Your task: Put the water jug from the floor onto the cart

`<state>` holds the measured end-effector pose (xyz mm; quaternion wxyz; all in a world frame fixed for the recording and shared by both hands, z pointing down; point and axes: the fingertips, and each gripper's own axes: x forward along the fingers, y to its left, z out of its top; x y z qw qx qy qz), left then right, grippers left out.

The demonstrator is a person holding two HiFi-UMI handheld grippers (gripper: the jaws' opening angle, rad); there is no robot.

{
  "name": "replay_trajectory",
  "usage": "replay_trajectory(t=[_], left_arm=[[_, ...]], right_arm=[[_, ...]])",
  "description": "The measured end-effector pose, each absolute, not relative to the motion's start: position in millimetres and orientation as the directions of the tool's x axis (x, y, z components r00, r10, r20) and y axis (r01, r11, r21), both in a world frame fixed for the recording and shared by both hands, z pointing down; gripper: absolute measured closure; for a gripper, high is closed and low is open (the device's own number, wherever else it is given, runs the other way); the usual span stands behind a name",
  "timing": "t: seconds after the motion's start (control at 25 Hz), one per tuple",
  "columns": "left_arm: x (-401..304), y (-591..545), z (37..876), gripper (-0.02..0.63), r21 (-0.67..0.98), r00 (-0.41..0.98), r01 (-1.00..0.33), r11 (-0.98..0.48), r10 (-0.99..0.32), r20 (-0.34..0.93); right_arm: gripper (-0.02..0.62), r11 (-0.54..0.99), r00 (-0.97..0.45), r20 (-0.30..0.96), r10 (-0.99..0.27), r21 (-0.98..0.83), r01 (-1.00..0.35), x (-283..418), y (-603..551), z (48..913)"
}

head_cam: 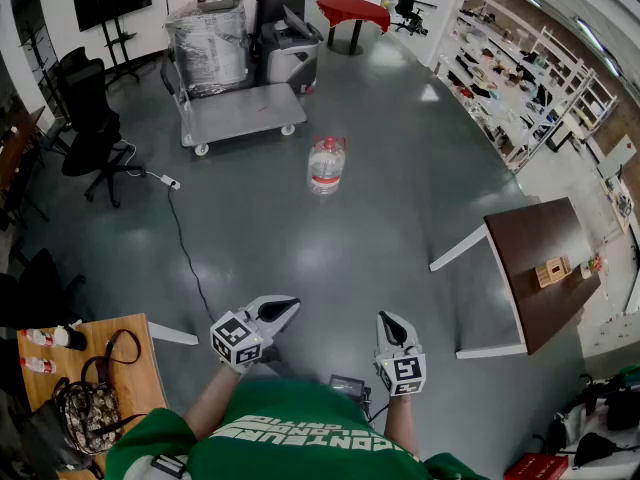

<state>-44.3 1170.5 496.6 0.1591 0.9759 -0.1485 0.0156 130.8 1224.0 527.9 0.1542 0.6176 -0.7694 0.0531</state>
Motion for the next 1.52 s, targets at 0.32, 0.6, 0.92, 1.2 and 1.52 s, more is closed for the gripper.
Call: replay_trajectory(t=[0.32, 0.6, 0.92, 1.2, 1.52], left_arm=[[-49.4, 1161.0, 505.2, 0.597, 0.324, 0.956, -0.292, -0.9, -0.278, 0.089], [-41.4, 1148.8, 503.7, 0.597, 0.325, 0.961, -0.277, -0.904, -0.263, 0.087], [-49.9, 1127.2, 500.1, 0.597, 0.325, 0.965, -0.26, -0.909, -0.252, 0.069], [-71.5, 1109.4, 507.3, 0.597, 0.337, 0.963, -0.269, -0.902, -0.264, 0.06], [-95.8, 1091.0, 518.9, 0.597, 0.356, 0.957, -0.288, -0.889, -0.278, 0.081]], right_arm=[[0.603, 0.24, -0.197, 0.305, -0.932, 0.109, -0.965, 121.9, 1211.3, 531.5], [0.603, 0.226, -0.186, 0.296, -0.937, 0.105, -0.969, 127.6, 1199.0, 527.8], [0.603, 0.232, -0.19, 0.294, -0.937, 0.113, -0.966, 114.0, 1174.6, 523.7], [0.602, 0.235, -0.188, 0.318, -0.929, 0.117, -0.965, 100.0, 1155.3, 528.9], [0.602, 0.249, -0.199, 0.348, -0.916, 0.105, -0.963, 79.0, 1135.0, 544.3]])
